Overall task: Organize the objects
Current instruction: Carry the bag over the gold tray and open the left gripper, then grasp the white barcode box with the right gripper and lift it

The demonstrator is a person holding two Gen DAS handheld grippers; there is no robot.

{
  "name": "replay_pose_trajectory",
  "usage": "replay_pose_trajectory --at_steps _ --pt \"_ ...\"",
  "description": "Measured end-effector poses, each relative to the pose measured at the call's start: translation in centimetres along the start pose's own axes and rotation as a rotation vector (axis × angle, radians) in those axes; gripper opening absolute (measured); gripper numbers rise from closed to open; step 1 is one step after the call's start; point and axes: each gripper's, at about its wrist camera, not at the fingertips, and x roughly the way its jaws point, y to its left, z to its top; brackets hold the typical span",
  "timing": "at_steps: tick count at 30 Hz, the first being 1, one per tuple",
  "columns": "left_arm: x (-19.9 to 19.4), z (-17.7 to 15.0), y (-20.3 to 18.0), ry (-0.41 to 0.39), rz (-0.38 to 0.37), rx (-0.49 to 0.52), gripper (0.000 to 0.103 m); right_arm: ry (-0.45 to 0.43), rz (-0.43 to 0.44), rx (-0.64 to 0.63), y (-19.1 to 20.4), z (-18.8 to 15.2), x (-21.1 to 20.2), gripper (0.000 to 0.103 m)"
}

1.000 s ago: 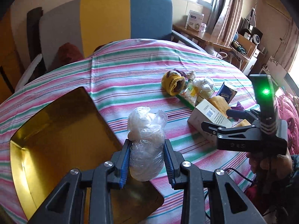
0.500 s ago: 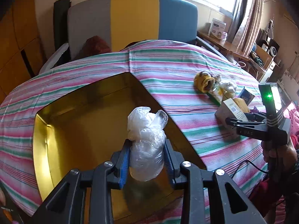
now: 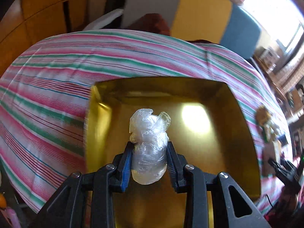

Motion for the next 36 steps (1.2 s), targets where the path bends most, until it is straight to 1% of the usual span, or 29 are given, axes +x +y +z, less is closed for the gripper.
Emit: replay_pose_trajectory --at_steps 6,13,16,19,22,24,27,29,31,33,36 --pt "2.5 1.6 1.7 0.022 0.062 -0.029 0.033 -0.005 0.002 -0.016 0.2 0.0 -0.1 0.051" --pt "4.2 3.0 2.3 0.018 0.126 -0.008 0.034 -0.001 -0.001 -0.015 0.1 0.0 0.0 0.051" --pt "4.0 3.4 2.4 0.009 0.138 -0.004 0.04 -0.001 -0.001 -0.015 0.2 -0.1 0.0 0.051" --pt "3.3 3.6 2.6 -0.005 0.139 0.002 0.046 -0.001 -0.001 -0.015 0.1 -0.1 0.0 0.051" --pt "2.0 3.5 2.9 -0.021 0.138 -0.007 0.046 -0.001 -0.001 -0.016 0.1 -0.1 0.0 0.051" --pt "-0.2 2.9 2.7 -0.074 0.134 0.003 0.046 -0.001 -0.001 -0.015 0.1 -0.1 0.0 0.051" --pt "-3.8 0.9 2.2 -0.169 0.143 0.024 0.046 -0.002 -0.003 -0.01 0.0 -0.2 0.1 0.05" --pt "-5.2 -0.4 2.0 -0.212 0.152 0.052 0.046 -0.001 -0.006 -0.008 0.0 -0.2 0.1 0.05" --pt "-5.5 -1.3 2.1 -0.211 0.14 0.057 0.046 -0.003 -0.015 -0.013 0.2 -0.2 0.1 0.05" --pt "-5.5 -1.8 2.5 -0.196 0.123 0.033 0.046 -0.004 -0.022 -0.015 0.2 -0.3 0.1 0.05" --pt "-6.3 -3.1 3.1 -0.204 0.101 0.002 0.046 -0.005 -0.031 -0.005 0.0 -0.3 0.0 0.05"
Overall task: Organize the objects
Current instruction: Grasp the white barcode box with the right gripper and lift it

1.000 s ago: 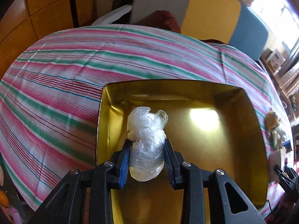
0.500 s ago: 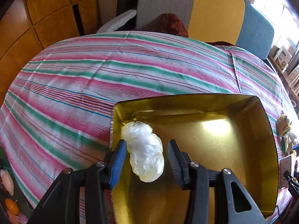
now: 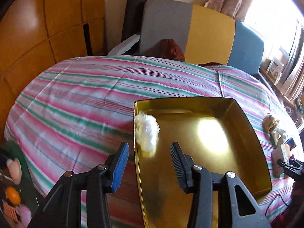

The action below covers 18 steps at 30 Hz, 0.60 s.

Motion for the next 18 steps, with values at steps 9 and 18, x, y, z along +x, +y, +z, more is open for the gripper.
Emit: replay_pose_trajectory --at_steps 9,18 --pt "-2.0 -4.7 0.6 -0.001 0.009 -0.022 0.046 -0.003 -0.02 0.001 0.2 -0.1 -0.1 0.05" --pt "-3.2 -6.2 -0.3 -0.01 -0.003 -0.021 0.046 0.002 -0.042 0.029 0.1 0.1 -0.3 0.05"
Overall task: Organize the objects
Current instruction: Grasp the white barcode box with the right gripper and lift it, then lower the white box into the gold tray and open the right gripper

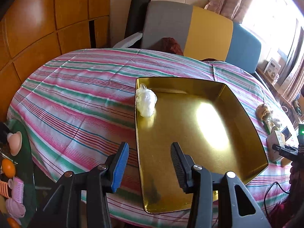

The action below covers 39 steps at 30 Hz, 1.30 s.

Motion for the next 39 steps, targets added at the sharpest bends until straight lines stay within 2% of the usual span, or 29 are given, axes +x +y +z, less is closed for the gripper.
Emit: replay_pose_trajectory --at_steps 4,8,12,16,22,27,33,39 --pt "-0.9 0.2 -0.4 -0.027 0.01 0.015 0.046 -0.042 0.034 0.041 -0.2 0.9 -2.6 0.05" --pt "-1.3 0.4 -0.4 -0.04 0.009 0.014 0.046 -0.112 0.087 0.007 2.1 2.4 -6.7 0.05" --pt "-1.5 0.4 -0.1 -0.041 0.003 0.004 0.046 -0.157 0.185 -0.089 7.5 3.3 -10.6 0.05" --pt "-1.5 0.3 0.5 -0.037 0.006 -0.01 0.046 -0.124 0.308 -0.215 14.7 3.7 -12.0 0.051" --pt "-2.1 0.2 3.7 -0.039 0.041 -0.086 0.046 -0.008 0.424 -0.397 26.6 2.4 -10.6 0.05" --pt "-2.4 -0.3 6.6 -0.037 0.07 -0.141 0.046 0.074 0.449 -0.43 33.1 2.1 -7.9 0.05" --pt "-1.8 -0.9 8.9 -0.013 0.076 -0.194 0.046 0.136 0.424 -0.364 36.3 3.1 -4.7 0.05" --pt "-1.3 -1.2 9.5 0.003 0.058 -0.214 0.046 0.121 0.379 -0.294 38.7 4.5 -2.8 0.05"
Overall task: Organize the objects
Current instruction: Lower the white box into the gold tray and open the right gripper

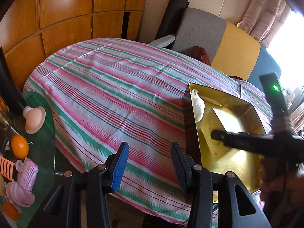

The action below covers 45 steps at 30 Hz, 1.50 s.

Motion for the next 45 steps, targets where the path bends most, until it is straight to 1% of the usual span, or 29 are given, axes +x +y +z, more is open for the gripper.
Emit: replay_pose_trajectory --at_steps 4,7,8,10,11,12,13,14,16,20,24,28,34,39,45 --pt "0.2 0.0 0.2 0.008 -0.009 -0.011 0.046 -0.001 -0.004 0.017 1.1 1.3 1.5 0.05" --pt "0.2 0.0 0.3 0.008 -0.014 -0.016 0.046 -0.013 -0.008 0.02 1.5 2.0 1.8 0.05" --pt "0.2 0.0 0.3 0.007 -0.016 -0.016 0.046 -0.015 0.001 0.029 1.6 2.2 1.9 0.05" --pt "0.0 0.0 0.3 0.004 -0.018 -0.016 0.046 0.003 0.059 0.061 1.3 2.5 2.3 0.052" --pt "0.0 0.1 0.3 0.002 -0.02 -0.016 0.046 0.006 0.086 0.079 1.0 2.4 2.3 0.055" --pt "-0.1 0.1 0.3 0.001 -0.021 -0.016 0.046 0.002 0.104 0.095 0.7 2.3 2.1 0.064" --pt "-0.1 0.1 0.3 0.001 -0.021 -0.016 0.046 -0.006 0.118 0.11 0.3 2.2 1.9 0.07" --pt "0.0 0.1 0.2 0.002 -0.02 -0.015 0.046 -0.012 0.135 0.125 -0.1 2.0 1.6 0.072" --pt "-0.1 0.1 0.0 0.0 -0.019 -0.011 0.046 -0.026 0.174 0.155 -1.2 1.7 0.9 0.08" --pt "-0.3 0.0 -0.5 -0.008 -0.014 0.004 0.046 -0.079 0.197 0.178 -3.0 0.7 -1.3 0.082" --pt "-1.0 -0.1 -1.7 -0.031 -0.015 0.043 0.046 -0.12 0.179 0.168 -4.8 -0.8 -3.5 0.084" --pt "-2.1 -0.3 -4.0 -0.065 -0.012 0.11 0.046 -0.179 0.108 0.109 -6.5 -3.2 -6.0 0.086" --pt "-2.9 -0.6 -7.4 -0.071 -0.03 0.195 0.046 -0.259 0.021 0.061 -10.2 -7.0 -9.4 0.088" --pt "-3.2 -1.2 -10.5 -0.073 -0.031 0.274 0.046 -0.322 -0.049 0.084 -14.1 -9.1 -11.8 0.09" --pt "-3.4 -2.0 -14.2 -0.068 -0.061 0.362 0.046 -0.377 -0.141 0.168 -20.1 -11.0 -14.8 0.091"
